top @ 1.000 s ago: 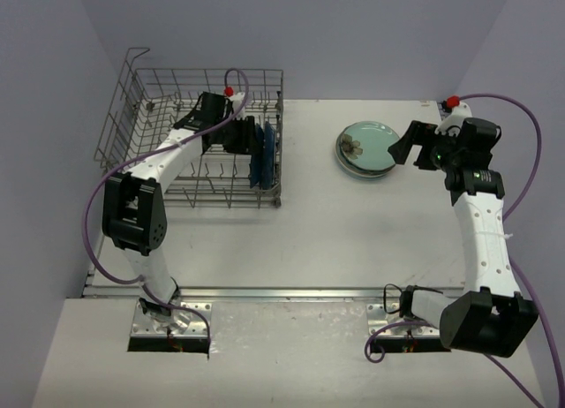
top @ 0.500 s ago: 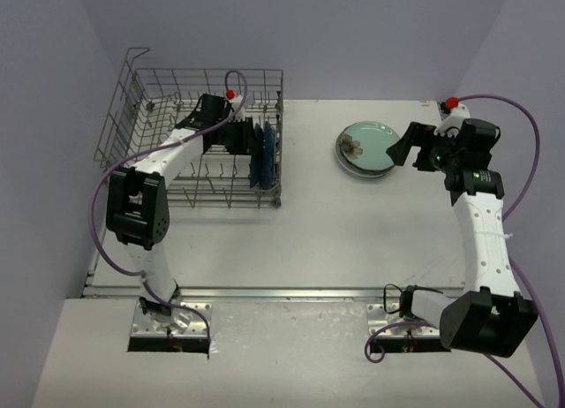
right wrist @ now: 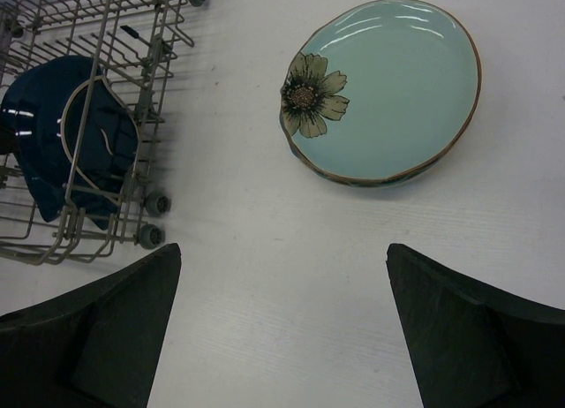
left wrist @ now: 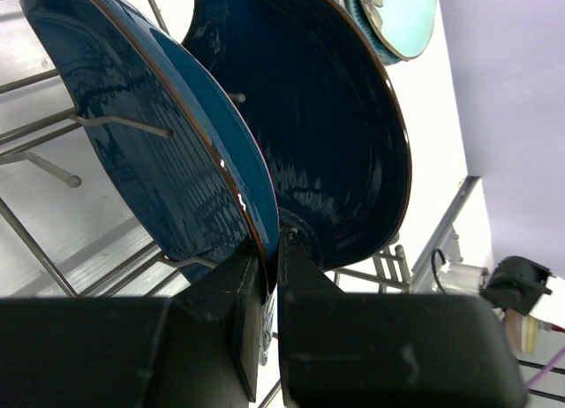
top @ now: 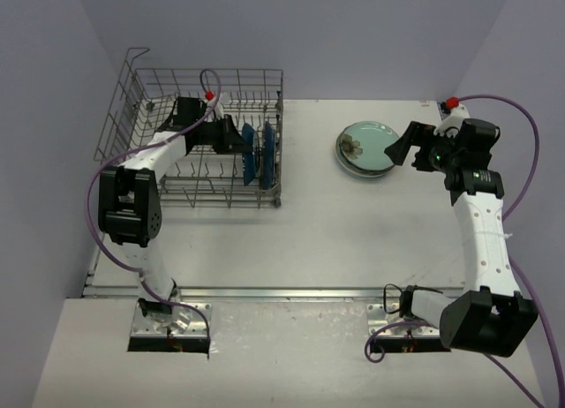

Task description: Unload the plates from the dish rack

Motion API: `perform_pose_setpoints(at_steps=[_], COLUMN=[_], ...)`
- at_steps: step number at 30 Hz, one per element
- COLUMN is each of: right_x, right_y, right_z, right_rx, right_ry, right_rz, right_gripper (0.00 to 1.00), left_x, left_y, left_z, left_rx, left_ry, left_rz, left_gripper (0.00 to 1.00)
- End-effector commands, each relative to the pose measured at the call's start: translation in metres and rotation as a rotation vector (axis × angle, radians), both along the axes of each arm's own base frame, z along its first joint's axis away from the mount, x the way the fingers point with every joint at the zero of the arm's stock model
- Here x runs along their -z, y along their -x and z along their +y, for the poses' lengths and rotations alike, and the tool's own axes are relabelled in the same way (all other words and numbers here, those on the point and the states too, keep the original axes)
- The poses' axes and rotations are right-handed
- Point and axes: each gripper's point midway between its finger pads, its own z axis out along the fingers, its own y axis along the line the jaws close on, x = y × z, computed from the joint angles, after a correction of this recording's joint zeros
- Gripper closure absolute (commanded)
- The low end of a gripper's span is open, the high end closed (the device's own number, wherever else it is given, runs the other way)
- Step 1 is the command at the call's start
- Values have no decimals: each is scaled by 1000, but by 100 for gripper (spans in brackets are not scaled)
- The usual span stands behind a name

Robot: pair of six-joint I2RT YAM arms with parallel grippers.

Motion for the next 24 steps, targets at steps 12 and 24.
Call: perform_pose_setpoints(at_steps=[12,24], right_x=[-7,-14], right_y=[-2,-2], right_z=[5,8], right_rx=[-13,-17], right_ry=[-18,-39], right_rz=[-30,-43], right_gripper=[1,1], left_x=[-118,-190], left_y=[-8,-9], left_z=[3,39], left_rx=[27,-93], left_ry=[23,-229], left_rz=[-310,-544], left_gripper=[100,100])
